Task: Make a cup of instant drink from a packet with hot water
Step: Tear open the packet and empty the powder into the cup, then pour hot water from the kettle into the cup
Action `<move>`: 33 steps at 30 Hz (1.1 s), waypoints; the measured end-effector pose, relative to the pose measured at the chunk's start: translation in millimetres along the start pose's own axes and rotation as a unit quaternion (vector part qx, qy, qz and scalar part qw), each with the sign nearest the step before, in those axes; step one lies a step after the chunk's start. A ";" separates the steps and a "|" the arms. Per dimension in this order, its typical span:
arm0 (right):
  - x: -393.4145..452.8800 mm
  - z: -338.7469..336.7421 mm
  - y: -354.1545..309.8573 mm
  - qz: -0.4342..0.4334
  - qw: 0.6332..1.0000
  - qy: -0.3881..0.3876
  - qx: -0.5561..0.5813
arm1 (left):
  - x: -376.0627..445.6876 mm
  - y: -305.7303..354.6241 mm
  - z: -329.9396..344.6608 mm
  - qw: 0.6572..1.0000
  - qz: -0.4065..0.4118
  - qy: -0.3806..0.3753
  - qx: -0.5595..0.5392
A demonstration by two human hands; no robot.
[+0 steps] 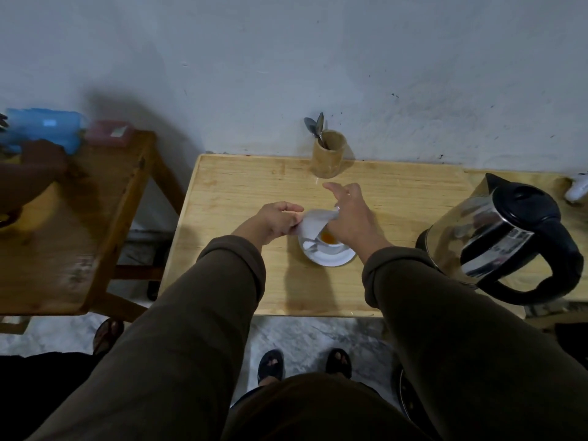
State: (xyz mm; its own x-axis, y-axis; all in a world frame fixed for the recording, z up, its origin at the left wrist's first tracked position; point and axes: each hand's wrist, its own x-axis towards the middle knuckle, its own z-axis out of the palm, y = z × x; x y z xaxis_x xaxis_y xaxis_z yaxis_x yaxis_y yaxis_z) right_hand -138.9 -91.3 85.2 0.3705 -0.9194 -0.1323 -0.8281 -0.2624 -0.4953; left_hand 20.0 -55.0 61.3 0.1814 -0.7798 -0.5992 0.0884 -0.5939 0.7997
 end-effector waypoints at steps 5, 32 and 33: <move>-9.7 13.4 -16.4 -0.016 1.000 0.011 0.008 | -0.3 -33.5 -17.2 0.987 0.044 0.152 0.001; -79.8 -26.8 56.4 0.021 0.984 0.174 -0.040 | -31.0 -78.4 95.7 0.949 0.119 0.226 0.182; -84.4 -36.7 65.7 0.022 0.979 0.197 -0.046 | -30.6 -76.1 102.1 0.948 0.108 0.236 0.182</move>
State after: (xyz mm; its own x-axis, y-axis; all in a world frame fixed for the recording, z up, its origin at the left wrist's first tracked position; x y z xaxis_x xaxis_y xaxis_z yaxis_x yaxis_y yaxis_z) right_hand -240.0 -41.6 95.3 0.1577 -0.9671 0.1997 -0.8802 -0.2293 -0.4155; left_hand -92.3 -6.2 14.8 0.5827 -0.7662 -0.2707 -0.3290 -0.5271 0.7836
